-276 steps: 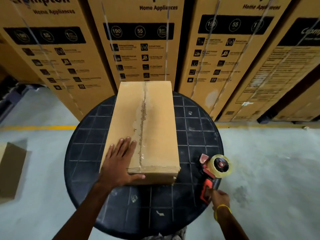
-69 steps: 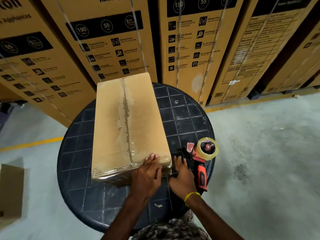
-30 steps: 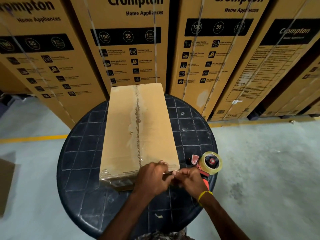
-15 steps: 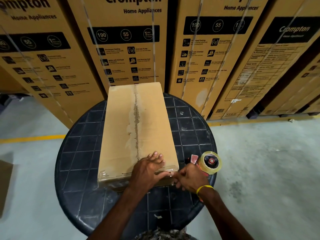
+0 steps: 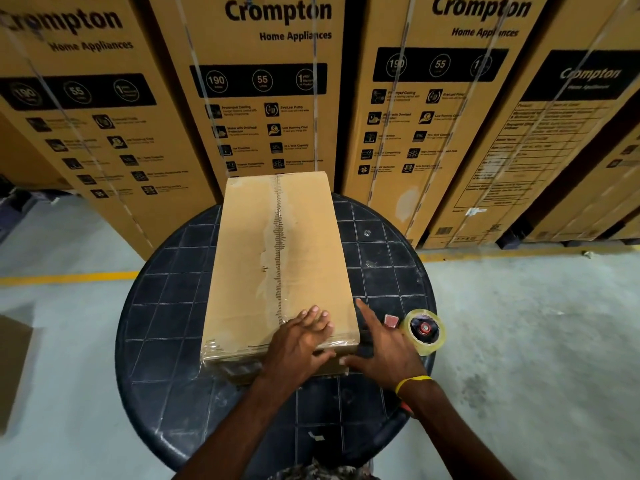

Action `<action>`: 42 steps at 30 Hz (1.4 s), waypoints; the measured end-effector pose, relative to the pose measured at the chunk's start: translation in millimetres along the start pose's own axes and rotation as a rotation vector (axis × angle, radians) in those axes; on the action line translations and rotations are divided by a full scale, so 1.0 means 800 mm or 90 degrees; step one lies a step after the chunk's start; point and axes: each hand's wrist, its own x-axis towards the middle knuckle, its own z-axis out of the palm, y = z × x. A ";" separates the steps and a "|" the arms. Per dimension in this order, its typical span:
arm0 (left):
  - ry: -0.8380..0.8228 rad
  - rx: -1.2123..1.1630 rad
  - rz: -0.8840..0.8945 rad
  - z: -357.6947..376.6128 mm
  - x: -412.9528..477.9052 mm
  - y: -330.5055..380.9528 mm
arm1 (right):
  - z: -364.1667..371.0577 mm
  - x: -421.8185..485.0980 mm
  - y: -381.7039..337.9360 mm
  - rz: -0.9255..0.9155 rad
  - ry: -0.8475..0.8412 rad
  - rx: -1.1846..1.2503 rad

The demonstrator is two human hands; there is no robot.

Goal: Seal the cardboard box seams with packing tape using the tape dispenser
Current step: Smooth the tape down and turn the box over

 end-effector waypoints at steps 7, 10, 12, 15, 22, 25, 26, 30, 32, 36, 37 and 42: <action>0.064 -0.046 -0.055 -0.017 -0.020 -0.031 | 0.029 0.005 -0.008 -0.120 0.047 -0.016; 0.129 -0.055 -0.094 -0.017 -0.047 -0.053 | 0.043 0.012 -0.002 -0.129 0.058 -0.037; 0.133 -0.063 -0.062 -0.009 -0.059 -0.060 | 0.045 0.013 -0.007 -0.138 0.095 -0.093; 0.149 -0.066 0.000 0.003 -0.061 -0.066 | 0.046 0.013 -0.023 -0.167 0.102 -0.147; 0.037 -0.061 -0.017 -0.018 -0.065 -0.062 | 0.075 0.047 -0.085 -0.289 0.040 -0.139; 0.062 -0.154 -0.117 -0.039 -0.089 -0.065 | 0.086 0.051 -0.077 -0.331 0.073 -0.220; 0.113 -0.207 -0.191 -0.048 -0.103 -0.067 | 0.088 0.051 -0.075 -0.346 0.080 -0.232; 0.472 -0.540 -0.569 -0.073 -0.153 -0.081 | 0.082 0.046 -0.073 -0.370 0.055 -0.257; 0.533 -0.679 -0.702 -0.063 -0.165 -0.102 | 0.080 0.041 -0.070 -0.351 0.011 -0.287; 0.483 -1.002 -0.822 -0.040 -0.165 -0.112 | 0.079 0.041 -0.075 -0.317 -0.005 -0.303; 0.489 -1.029 -0.831 -0.036 -0.164 -0.110 | 0.079 0.041 -0.076 -0.314 -0.009 -0.302; 0.521 -1.103 -0.856 -0.023 -0.157 -0.101 | 0.082 0.043 -0.076 -0.314 0.005 -0.302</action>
